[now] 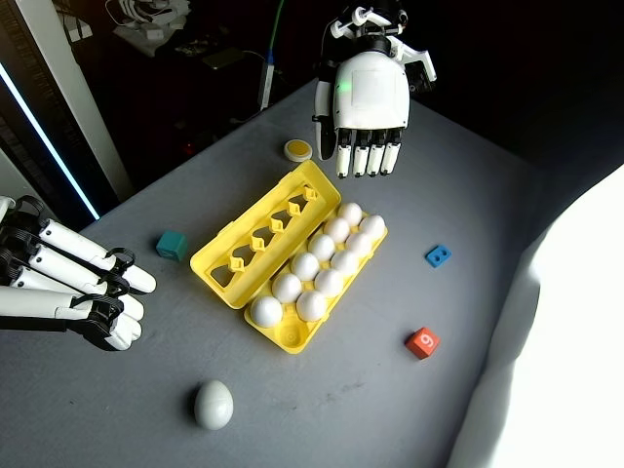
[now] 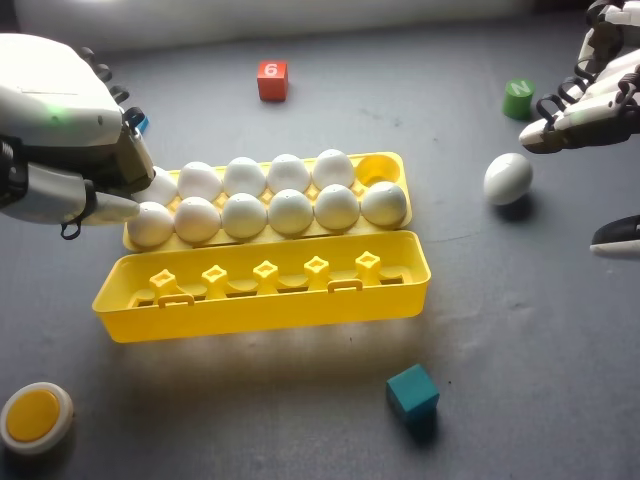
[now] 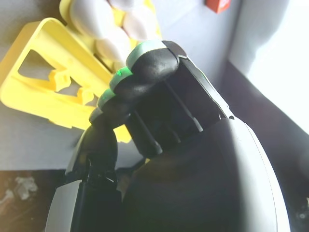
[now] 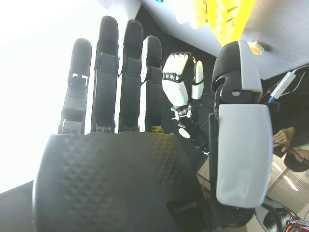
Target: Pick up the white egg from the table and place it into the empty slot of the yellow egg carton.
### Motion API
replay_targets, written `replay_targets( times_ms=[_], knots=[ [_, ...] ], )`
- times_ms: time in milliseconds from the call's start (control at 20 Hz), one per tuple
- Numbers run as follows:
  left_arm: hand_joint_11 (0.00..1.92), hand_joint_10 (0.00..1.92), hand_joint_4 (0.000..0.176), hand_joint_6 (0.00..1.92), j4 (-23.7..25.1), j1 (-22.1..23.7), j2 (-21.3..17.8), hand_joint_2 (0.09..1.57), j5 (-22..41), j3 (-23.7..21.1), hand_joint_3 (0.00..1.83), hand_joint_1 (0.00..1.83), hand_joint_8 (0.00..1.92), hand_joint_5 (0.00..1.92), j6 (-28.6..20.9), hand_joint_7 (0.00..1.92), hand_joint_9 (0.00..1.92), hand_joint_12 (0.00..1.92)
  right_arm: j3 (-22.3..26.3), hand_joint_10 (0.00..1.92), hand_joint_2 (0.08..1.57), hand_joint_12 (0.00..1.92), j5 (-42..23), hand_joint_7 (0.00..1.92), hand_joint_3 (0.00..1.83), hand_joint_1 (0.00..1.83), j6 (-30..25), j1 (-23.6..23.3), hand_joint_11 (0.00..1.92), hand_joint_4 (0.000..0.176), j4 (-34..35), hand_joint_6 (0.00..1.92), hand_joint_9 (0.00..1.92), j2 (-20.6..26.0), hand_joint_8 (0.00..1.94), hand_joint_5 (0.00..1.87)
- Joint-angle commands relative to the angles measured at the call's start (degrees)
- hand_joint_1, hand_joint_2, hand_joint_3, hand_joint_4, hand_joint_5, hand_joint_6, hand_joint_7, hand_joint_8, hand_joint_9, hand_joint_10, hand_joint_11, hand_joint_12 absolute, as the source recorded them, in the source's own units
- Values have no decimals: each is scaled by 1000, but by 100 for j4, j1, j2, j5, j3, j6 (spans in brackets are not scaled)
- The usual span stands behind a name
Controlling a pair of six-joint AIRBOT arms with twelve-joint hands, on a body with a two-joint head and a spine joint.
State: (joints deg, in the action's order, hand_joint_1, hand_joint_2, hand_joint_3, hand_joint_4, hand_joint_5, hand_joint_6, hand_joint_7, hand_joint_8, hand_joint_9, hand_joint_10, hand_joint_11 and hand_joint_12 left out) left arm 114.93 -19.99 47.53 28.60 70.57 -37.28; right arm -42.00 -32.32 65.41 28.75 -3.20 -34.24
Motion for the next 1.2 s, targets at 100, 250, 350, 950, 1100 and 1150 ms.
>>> replay_targets(
  times_ms=[100, 250, 350, 950, 1100, 1150],
  knots=[
    [0, 3, 0, 18, -186, 47, -2, 1049, -198, -25, 257, 0, 20, 5, 26, 0, 0, 0, 1, 66, 1137, 308, -685, 185, 103, 92, 15, -25, 0, 0, 46, 60, 140, 35, 60, 230],
    [0, 0, 0, 0, -186, 47, -2, 1148, -210, -71, 50, 0, 0, 0, 25, 0, 0, 0, 1, 5, 1185, 266, -685, 174, 7, 88, 19, -19, 0, 0, 46, 0, 142, 35, 0, 214],
    [0, 0, 0, 0, -186, 32, -3, 1145, -210, -75, 45, 0, 0, 0, 25, 0, 0, 0, 1, 7, 1182, 327, -685, 200, 2, 87, 31, -12, 0, 0, 46, 3, 167, 35, 5, 228],
    [0, 0, 0, 4, -187, -116, -1, 1140, -227, -29, 30, 0, 3, 10, 26, 6, 0, 0, -542, 0, 1176, 326, 431, 166, 0, 110, 400, -381, 0, 0, 340, 0, 148, -468, 0, 182],
    [0, 0, 0, 9, -187, -96, 0, 1147, -151, -18, 30, 0, 6, 22, 36, 18, 0, 0, -795, 2, 1034, 382, 903, 180, 0, 290, 400, -627, 0, 0, 342, 2, 149, -733, 4, 241],
    [0, 0, 0, 1, -187, -96, 2, 1147, -149, -11, 29, 0, 0, 4, 64, 4, 0, 0, -925, 1, 996, 363, 990, 160, 0, 328, 400, -681, 0, 0, 343, 5, 130, -861, 1, 249]
  ],
)
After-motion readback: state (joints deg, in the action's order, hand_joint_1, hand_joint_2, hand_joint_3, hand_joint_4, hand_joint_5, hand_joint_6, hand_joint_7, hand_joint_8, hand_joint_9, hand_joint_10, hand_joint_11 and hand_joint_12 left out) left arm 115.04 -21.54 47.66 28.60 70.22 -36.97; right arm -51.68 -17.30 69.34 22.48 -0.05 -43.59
